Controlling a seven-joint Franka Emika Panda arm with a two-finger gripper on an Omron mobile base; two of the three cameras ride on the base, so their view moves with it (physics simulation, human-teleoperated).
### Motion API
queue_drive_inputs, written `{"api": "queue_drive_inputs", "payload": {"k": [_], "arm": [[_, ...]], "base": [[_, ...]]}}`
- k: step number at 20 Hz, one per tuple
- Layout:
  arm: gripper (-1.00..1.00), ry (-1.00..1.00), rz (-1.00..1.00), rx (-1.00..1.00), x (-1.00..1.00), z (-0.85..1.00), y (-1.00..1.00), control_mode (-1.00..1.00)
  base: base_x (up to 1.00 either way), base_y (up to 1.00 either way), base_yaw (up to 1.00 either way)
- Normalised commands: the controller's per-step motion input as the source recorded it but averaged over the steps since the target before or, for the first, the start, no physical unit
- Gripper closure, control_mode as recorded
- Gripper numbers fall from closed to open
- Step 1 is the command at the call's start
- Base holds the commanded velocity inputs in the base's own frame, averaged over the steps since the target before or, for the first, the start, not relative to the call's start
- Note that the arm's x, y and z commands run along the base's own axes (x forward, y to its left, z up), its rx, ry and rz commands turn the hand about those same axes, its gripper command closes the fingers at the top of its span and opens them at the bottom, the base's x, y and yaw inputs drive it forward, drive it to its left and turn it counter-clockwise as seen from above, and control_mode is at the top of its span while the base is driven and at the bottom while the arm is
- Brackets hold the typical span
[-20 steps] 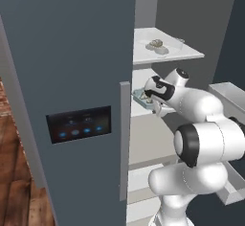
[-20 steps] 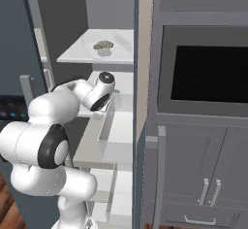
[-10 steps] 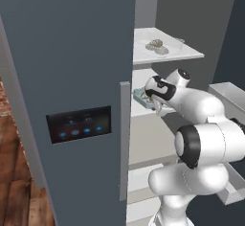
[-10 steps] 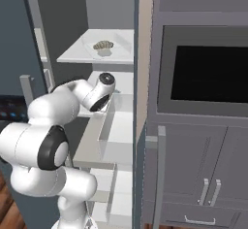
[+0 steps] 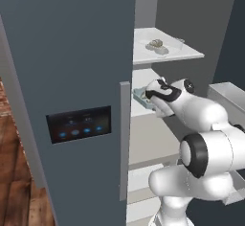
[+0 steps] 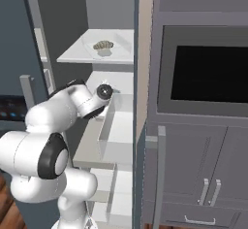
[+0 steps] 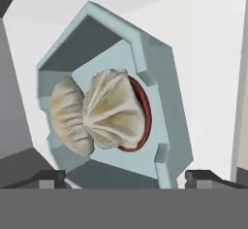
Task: Place two dumplings into each of the tupperware containers and then place the containers in the fridge.
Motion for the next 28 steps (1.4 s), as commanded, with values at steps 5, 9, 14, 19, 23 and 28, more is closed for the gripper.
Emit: {"api": "queue_drive_inputs", "payload": {"k": [5,9,14,19,23,28], "arm": [[-1.00,-0.12,-0.01,0.00,-0.48,0.01,0.12,-1.00],[-1.00,-0.05,-0.03,0.00,-0.73,0.41,0.07,-1.00],[-1.00,0.13,-0.06,0.00,-0.24,0.60,0.18,-1.00],[-1.00,0.25,-0.07,0.00,-0.27,0.84,0.01,-1.00],[-1.00,0.31,0.00,0.00,-0.74,0.87,-0.01,-1.00],[-1.00,0.36,0.00,0.00,-0.80,0.80,0.00,-1.00]], "base": [[0.00,0.00,0.00],[0.00,0.00,0.00],[0.00,0.00,0.00],[0.00,0.00,0.00],[0.00,0.00,0.00],[0.00,0.00,0.00]]}}
